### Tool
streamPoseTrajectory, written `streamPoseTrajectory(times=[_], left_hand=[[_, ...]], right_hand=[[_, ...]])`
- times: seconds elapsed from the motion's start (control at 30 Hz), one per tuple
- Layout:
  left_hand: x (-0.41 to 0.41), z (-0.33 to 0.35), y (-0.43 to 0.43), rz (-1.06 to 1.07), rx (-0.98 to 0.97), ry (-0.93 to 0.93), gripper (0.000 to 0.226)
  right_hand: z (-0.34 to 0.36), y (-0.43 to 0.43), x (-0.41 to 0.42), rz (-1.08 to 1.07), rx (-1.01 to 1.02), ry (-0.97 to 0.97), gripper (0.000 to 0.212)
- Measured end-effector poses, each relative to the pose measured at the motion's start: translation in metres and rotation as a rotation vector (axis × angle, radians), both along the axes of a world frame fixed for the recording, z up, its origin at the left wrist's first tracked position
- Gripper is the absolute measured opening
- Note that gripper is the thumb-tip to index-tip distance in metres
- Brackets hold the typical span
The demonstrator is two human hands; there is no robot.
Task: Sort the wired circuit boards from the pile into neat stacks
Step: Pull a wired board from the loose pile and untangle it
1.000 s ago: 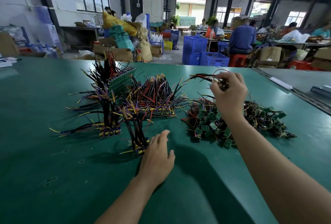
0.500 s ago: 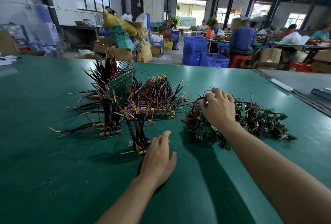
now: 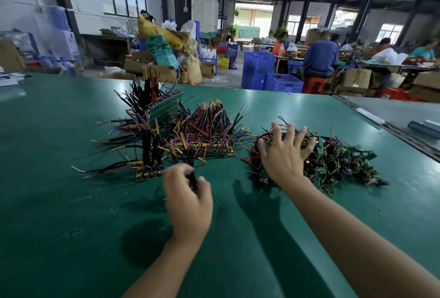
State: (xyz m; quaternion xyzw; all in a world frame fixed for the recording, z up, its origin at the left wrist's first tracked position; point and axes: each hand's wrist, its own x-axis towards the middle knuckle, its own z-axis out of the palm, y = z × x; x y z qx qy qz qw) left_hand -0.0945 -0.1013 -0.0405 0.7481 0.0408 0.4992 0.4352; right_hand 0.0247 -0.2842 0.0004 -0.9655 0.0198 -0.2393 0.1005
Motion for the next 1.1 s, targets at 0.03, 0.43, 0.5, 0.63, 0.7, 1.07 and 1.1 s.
streamPoseTrajectory(times=[0.03,0.43,0.5,0.63,0.7,1.07,1.1], left_hand=[[0.001,0.0,0.006,0.044,-0.086,0.02,0.028],[0.018,-0.02,0.02,-0.048,0.058,0.652,0.037],[0.017,-0.022,0.015,-0.069,0.13,0.628,0.044],[0.018,-0.022,0.003,-0.152,0.061,0.575,0.052],[0.019,-0.019,0.003,-0.162,-0.044,0.54,0.055],[0.024,-0.022,0.006,-0.519,-0.563,0.467,0.065],[0.026,-0.022,0.007,-0.577,-0.609,0.457,0.062]], right_hand=[[-0.005,0.007,-0.008,0.022,0.073,-0.031,0.054],[-0.043,0.068,-0.095,0.591,0.422,0.17,0.054],[-0.048,0.062,-0.095,0.613,0.435,0.159,0.047],[-0.054,0.049,-0.09,0.642,0.506,0.124,0.012],[-0.051,0.046,-0.091,0.638,0.524,0.125,0.032],[-0.047,0.035,-0.093,0.649,0.565,0.096,0.048],[-0.048,0.034,-0.092,0.603,0.649,0.099,0.043]])
